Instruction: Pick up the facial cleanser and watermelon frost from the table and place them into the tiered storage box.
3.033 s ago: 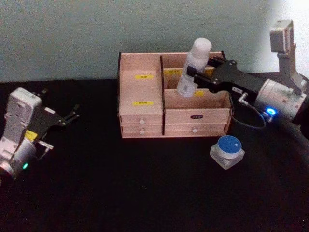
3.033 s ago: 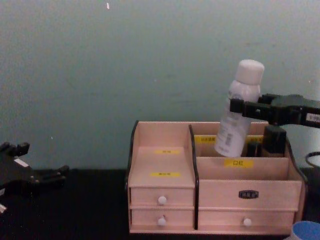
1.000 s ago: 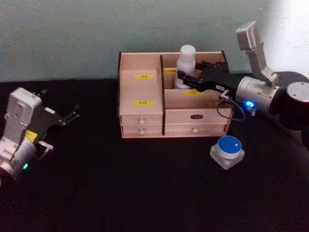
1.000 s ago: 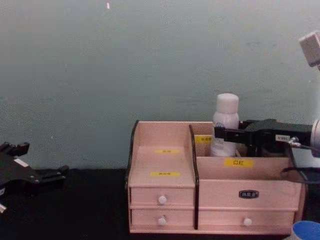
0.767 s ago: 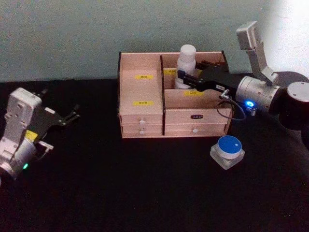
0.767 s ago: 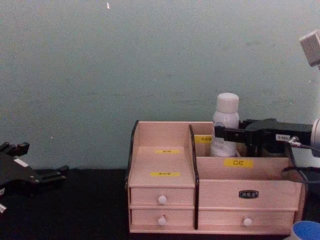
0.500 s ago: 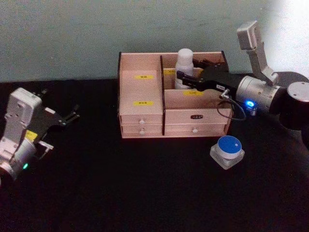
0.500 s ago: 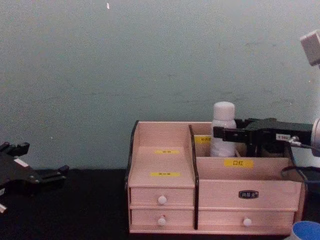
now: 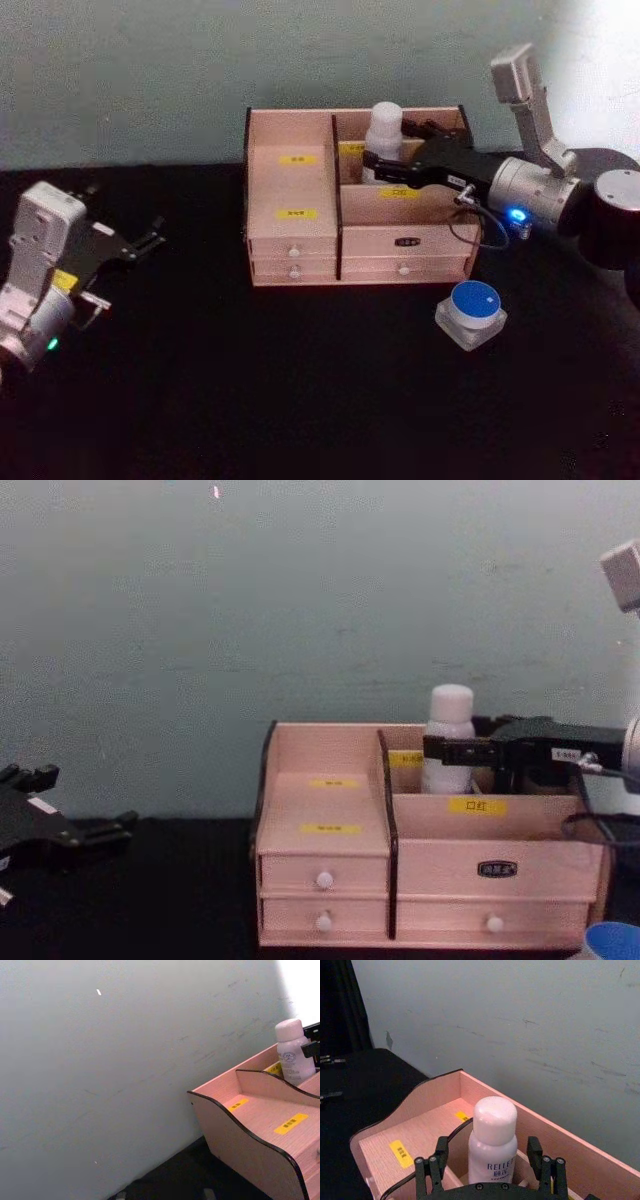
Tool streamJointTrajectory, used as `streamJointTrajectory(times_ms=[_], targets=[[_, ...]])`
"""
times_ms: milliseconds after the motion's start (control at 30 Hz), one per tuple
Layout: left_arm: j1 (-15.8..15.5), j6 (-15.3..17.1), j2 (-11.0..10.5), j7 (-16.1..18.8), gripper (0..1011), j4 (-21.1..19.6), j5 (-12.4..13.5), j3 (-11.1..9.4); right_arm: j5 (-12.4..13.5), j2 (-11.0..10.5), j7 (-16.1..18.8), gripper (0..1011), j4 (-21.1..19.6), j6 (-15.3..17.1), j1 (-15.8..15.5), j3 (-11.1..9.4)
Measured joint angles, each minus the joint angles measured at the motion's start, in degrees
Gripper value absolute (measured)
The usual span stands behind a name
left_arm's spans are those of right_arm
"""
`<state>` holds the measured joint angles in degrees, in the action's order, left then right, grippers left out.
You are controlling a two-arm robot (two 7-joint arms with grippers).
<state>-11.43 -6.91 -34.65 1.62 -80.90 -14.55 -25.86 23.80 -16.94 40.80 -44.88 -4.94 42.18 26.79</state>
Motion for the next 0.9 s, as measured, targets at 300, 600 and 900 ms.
streamJointTrajectory(times_ms=[300,600,900], targets=[[0.0,0.0,0.0,0.0,1001,0.0,0.0,0.0,1.03,-3.26,-1.7,1000,-9.6,1.16,-4.52,-2.25],[0.0,0.0,0.0,0.0,1001,0.0,0.0,0.0,5.85,-10.76,-4.33,1000,-27.4,6.63,-15.46,-6.14],[0.0,0.0,0.0,0.0,1001,0.0,0.0,0.0,10.17,-19.46,-7.39,1000,-42.53,12.37,-27.4,-9.8]])
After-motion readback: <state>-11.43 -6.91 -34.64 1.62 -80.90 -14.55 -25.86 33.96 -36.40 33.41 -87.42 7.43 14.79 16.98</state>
